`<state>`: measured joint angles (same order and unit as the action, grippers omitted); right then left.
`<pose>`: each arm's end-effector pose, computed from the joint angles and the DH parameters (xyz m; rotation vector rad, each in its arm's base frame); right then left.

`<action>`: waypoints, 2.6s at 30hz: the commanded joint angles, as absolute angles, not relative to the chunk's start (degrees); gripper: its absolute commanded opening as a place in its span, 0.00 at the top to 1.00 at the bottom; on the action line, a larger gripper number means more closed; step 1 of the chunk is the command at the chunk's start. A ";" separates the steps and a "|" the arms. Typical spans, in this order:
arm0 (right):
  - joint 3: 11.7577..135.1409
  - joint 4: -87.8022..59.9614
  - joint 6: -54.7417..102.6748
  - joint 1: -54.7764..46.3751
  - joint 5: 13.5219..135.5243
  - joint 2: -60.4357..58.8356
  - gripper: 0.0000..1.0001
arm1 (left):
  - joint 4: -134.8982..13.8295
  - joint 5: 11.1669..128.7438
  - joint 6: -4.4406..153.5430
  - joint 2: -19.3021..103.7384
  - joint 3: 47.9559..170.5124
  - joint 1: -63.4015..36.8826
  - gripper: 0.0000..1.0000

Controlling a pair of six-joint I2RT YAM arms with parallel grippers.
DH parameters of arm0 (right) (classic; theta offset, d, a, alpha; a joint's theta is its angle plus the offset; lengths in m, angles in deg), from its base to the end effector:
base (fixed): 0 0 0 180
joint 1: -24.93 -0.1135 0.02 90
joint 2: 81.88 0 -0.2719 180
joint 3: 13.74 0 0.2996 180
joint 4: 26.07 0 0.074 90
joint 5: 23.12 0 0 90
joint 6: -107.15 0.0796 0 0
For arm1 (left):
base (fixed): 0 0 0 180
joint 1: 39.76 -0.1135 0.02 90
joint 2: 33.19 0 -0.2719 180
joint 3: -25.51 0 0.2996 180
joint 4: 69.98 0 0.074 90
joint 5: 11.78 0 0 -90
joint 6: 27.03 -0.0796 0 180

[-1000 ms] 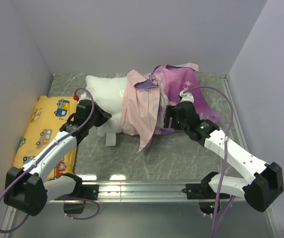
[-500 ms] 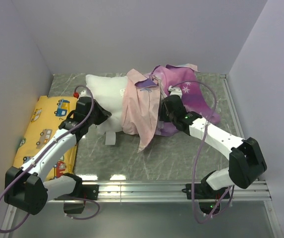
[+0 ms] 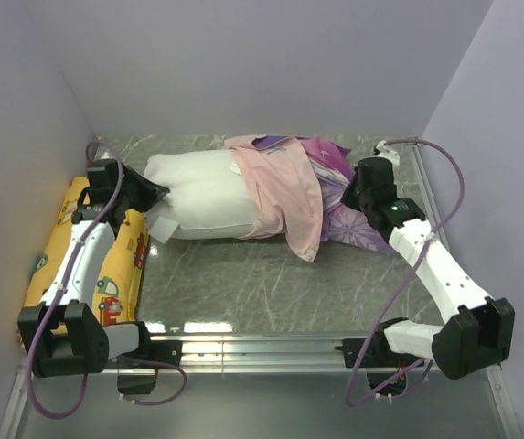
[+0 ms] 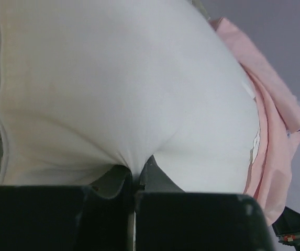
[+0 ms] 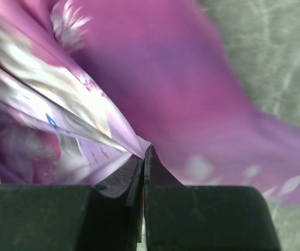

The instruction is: Remove the pillowcase from the pillow

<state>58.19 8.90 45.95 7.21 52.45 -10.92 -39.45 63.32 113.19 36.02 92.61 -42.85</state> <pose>0.3453 0.0895 0.2911 0.3508 2.1210 0.2009 0.3506 -0.0016 0.2753 -0.8502 2.0463 -0.7483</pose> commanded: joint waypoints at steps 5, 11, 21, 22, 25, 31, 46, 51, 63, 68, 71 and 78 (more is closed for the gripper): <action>56.71 11.59 46.86 13.15 43.76 -20.09 1.00 | -42.87 70.93 109.29 42.47 103.49 -49.34 1.00; 47.94 6.68 47.56 8.24 51.68 -23.60 1.00 | -45.78 56.95 103.94 50.39 109.47 -45.58 1.00; 35.70 -2.47 55.29 -8.56 48.60 -18.34 1.00 | -37.80 67.30 98.92 47.50 116.25 -36.43 0.21; 34.83 -3.26 55.82 -8.56 49.38 -18.07 1.00 | -36.91 69.75 97.96 46.19 116.52 -35.11 0.20; 32.62 -5.46 56.53 -8.73 50.79 -16.93 1.00 | -34.36 77.14 96.99 45.03 116.52 -26.79 0.17; 33.23 -6.17 56.44 -10.58 50.54 -14.74 1.00 | -34.78 86.20 98.04 53.70 120.45 -18.67 0.01; 30.77 -4.06 54.60 -10.76 50.80 -17.62 1.00 | -39.17 88.59 108.41 73.60 118.03 -17.17 1.00; 38.23 2.17 50.83 -10.76 50.18 -19.12 0.74 | -48.13 85.52 108.50 65.19 108.01 -17.17 1.00; 73.73 12.29 42.39 -1.36 48.59 -2.72 0.27 | -54.65 83.31 106.57 62.44 101.22 -16.82 1.00; 90.93 19.30 39.92 -0.39 49.13 15.39 0.26 | -53.42 83.40 106.39 62.26 102.37 -16.82 1.00; 95.62 20.72 39.74 -0.12 50.00 22.17 0.30 | -52.11 83.75 106.13 62.17 103.51 -16.82 1.00; 94.07 21.53 42.90 4.26 46.14 23.43 0.97 | -46.22 87.00 106.21 60.25 107.02 -18.48 1.00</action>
<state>95.44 18.28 41.73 0.96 48.62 27.28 -55.67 86.95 107.68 60.76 105.82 -17.59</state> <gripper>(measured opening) 0.069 0.030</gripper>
